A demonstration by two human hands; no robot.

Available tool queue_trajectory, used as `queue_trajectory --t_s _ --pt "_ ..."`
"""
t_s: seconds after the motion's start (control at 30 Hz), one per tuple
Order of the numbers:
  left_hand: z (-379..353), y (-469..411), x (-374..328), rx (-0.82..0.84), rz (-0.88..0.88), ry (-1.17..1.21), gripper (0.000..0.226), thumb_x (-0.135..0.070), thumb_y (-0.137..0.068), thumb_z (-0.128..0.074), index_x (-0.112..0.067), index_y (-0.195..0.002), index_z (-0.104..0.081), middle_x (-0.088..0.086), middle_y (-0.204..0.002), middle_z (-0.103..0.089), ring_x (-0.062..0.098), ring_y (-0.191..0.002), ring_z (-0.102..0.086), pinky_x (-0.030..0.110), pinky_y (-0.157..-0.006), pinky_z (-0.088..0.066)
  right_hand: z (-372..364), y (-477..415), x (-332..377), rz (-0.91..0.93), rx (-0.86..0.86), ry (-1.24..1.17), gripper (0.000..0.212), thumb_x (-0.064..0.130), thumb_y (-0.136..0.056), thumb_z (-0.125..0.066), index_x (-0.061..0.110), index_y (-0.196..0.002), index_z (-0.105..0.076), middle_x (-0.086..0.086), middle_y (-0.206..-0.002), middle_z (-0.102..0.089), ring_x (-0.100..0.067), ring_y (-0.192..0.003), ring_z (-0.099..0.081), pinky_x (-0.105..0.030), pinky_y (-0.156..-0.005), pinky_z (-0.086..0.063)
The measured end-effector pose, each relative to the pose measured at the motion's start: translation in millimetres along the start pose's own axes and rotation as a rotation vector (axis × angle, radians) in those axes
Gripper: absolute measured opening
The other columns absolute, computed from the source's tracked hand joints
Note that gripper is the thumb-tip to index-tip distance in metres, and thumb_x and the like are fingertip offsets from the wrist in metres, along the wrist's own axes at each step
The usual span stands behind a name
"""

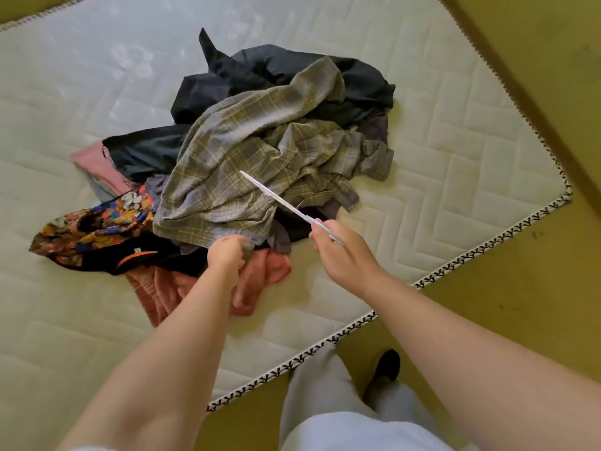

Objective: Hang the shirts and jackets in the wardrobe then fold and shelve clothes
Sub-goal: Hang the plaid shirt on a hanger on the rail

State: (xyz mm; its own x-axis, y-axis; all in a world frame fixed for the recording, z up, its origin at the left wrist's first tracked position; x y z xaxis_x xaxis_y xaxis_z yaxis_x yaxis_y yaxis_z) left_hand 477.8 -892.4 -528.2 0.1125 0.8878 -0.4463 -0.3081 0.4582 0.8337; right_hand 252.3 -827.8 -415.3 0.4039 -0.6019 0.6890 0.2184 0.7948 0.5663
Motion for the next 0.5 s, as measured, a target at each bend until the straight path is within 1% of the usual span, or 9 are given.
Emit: queue_trajectory --t_s 0.07,0.1,0.13,0.2,0.23,0.3,0.33,0.43,0.5 --pt "-7.7 -27.2 3.2 -0.003 0.123 0.098 0.029 -0.019 -0.094 -0.064 -0.017 -0.122 -0.066 0.002 -0.108 -0.055 0.022 -0.098 -0.053 0.032 -0.081 -0.045 2.8 -6.8 -6.0 0.0 -0.005 -0.031 0.049 0.049 -0.104 -0.034 0.007 -0.096 -0.059 -0.01 -0.09 -0.065 -0.023 -0.076 -0.056 -0.034 -0.063 -0.041" --pt "-10.7 -37.0 6.2 -0.024 0.163 0.144 0.033 -0.019 -0.093 -0.065 -0.017 -0.127 -0.063 0.001 -0.116 -0.056 0.021 -0.1 -0.053 0.032 -0.083 -0.046 4.5 -9.3 -8.6 -0.002 -0.01 -0.043 0.049 0.05 -0.103 -0.034 0.008 -0.097 -0.059 -0.009 -0.09 -0.066 -0.021 -0.077 -0.058 -0.033 -0.063 -0.042" --pt "-13.7 -43.8 9.3 -0.021 0.184 0.192 0.031 -0.018 -0.093 -0.064 -0.017 -0.124 -0.064 0.002 -0.117 -0.062 0.021 -0.095 -0.057 0.029 -0.079 -0.048 6.6 -10.9 -10.8 -0.009 -0.022 -0.058 0.047 0.051 -0.103 -0.035 0.011 -0.098 -0.06 -0.007 -0.089 -0.066 -0.018 -0.079 -0.06 -0.03 -0.065 -0.044" --pt "-19.3 -49.7 12.1 0.008 0.186 0.256 0.013 -0.014 -0.094 -0.058 -0.014 -0.105 -0.065 0.005 -0.087 -0.07 0.019 -0.064 -0.068 0.024 -0.058 -0.053 10.8 -12.6 -15.1 -0.022 -0.051 -0.08 0.042 0.051 -0.102 -0.037 0.018 -0.099 -0.062 -0.001 -0.088 -0.067 -0.008 -0.079 -0.059 -0.02 -0.064 -0.044" --pt "-19.9 -50.9 12.5 0.0 0.188 0.274 0.013 -0.013 -0.094 -0.056 -0.012 -0.105 -0.064 0.005 -0.078 -0.065 0.019 -0.058 -0.068 0.022 -0.053 -0.053 12.8 -13.0 -16.7 -0.026 -0.06 -0.079 0.041 0.051 -0.102 -0.037 0.019 -0.099 -0.062 0.0 -0.088 -0.067 -0.007 -0.079 -0.059 -0.015 -0.061 -0.042" --pt "-19.4 -57.4 15.3 -0.052 0.247 0.321 0.03 -0.015 -0.09 -0.06 -0.013 -0.12 -0.064 0.003 -0.091 -0.063 0.021 -0.08 -0.065 0.026 -0.068 -0.05 15.4 -12.9 -16.4 -0.027 -0.052 -0.056 0.043 0.051 -0.103 -0.036 0.017 -0.101 -0.062 -0.002 -0.09 -0.067 -0.007 -0.08 -0.059 -0.011 -0.058 -0.039" --pt "-18.2 -58.2 15.6 -0.083 0.281 0.356 0.034 -0.014 -0.087 -0.063 -0.014 -0.121 -0.065 0.002 -0.1 -0.066 0.021 -0.087 -0.064 0.028 -0.072 -0.049 16.0 -12.4 -15.2 -0.027 -0.042 -0.046 0.045 0.052 -0.103 -0.034 0.015 -0.102 -0.061 -0.003 -0.092 -0.067 -0.009 -0.082 -0.06 -0.013 -0.061 -0.041" --pt "-11.9 -57.4 13.6 -0.096 0.266 0.404 0.034 -0.009 -0.086 -0.066 -0.015 -0.12 -0.068 0.0 -0.11 -0.063 0.019 -0.082 -0.059 0.033 -0.076 -0.045 17.8 -10.0 -11.0 -0.04 -0.025 -0.046 0.049 0.053 -0.103 -0.032 0.014 -0.103 -0.061 -0.006 -0.095 -0.067 -0.015 -0.088 -0.061 -0.021 -0.067 -0.044" --pt "-5.6 -56.6 10.8 -0.015 0.216 0.44 0.035 -0.005 -0.093 -0.06 -0.017 -0.125 -0.068 0.001 -0.122 -0.064 0.014 -0.082 -0.057 0.029 -0.081 -0.045 19.8 -7.6 -5.5 -0.046 -0.02 -0.047 0.05 0.055 -0.103 -0.032 0.015 -0.103 -0.061 -0.005 -0.096 -0.067 -0.013 -0.085 -0.061 -0.021 -0.064 -0.043"
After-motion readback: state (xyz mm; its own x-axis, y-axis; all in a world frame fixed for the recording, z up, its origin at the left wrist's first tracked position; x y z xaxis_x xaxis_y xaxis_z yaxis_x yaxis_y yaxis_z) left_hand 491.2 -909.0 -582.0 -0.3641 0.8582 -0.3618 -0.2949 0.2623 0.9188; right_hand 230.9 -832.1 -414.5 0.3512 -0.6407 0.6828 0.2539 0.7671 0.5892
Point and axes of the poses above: each hand's wrist, its own y-axis away from the middle knuckle, its own z-axis out of the back of the hand, x = y × z, the point moved 6 cm from there along -y, towards the middle knuckle
